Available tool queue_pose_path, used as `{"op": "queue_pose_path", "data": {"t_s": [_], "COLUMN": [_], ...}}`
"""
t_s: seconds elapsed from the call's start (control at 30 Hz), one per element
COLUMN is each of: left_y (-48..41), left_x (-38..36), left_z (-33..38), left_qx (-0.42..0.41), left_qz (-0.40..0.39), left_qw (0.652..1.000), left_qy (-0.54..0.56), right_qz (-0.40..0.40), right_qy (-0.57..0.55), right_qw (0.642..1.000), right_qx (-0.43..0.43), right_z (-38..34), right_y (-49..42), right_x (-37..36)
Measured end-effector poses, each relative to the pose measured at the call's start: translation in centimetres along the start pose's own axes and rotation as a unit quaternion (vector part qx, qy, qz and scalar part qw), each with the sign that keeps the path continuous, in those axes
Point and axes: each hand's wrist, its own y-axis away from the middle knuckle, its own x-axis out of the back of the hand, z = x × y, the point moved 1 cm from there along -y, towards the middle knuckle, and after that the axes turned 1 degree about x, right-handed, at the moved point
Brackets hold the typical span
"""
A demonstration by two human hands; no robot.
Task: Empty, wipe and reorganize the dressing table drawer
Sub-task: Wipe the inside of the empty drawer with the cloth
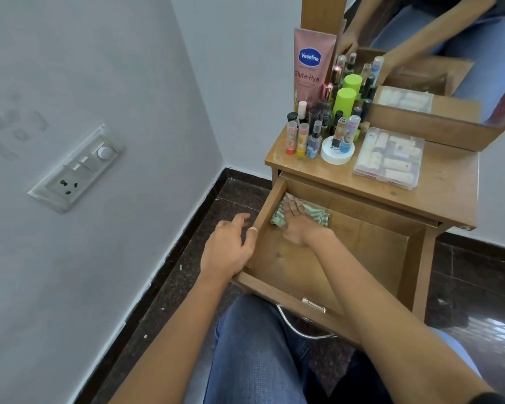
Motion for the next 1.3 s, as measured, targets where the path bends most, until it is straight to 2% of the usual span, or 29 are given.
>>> {"op": "queue_pose_path", "data": {"t_s": [0.07, 0.17, 0.47, 0.87, 0.93, 1.03, 1.3], "left_y": [0.0, 0.0, 0.2, 0.3, 0.3, 0.4, 0.5], "left_x": [-0.1, -0.2, 0.2, 0.2, 0.1, 0.1, 0.2], "left_z": [-0.1, -0.2, -0.1, 0.2, 0.2, 0.5, 0.5], "left_qx": [-0.002, -0.004, 0.004, -0.012, -0.021, -0.033, -0.038], "left_qz": [0.003, 0.005, -0.016, -0.018, -0.001, 0.013, 0.006], "left_qw": [1.000, 1.000, 1.000, 1.000, 1.000, 0.999, 0.999], "left_qy": [0.004, 0.005, 0.018, 0.015, 0.006, -0.007, -0.018], "right_qz": [0.004, 0.030, 0.019, 0.044, 0.048, 0.059, 0.021], "right_qy": [0.039, 0.075, 0.029, -0.035, -0.057, -0.034, 0.021], "right_qw": [0.998, 0.995, 0.999, 0.996, 0.995, 0.996, 0.999], "right_qx": [0.043, 0.057, 0.016, -0.065, -0.070, -0.064, 0.024], "right_z": [0.9, 1.5, 2.0, 9.7, 9.3, 8.0, 2.7], "right_y": [0.4, 0.4, 0.6, 7.6, 7.4, 6.2, 1.1], "right_x": [-0.2, -0.7, -0.2, -1.6, -1.6, -1.7, 0.0]}}
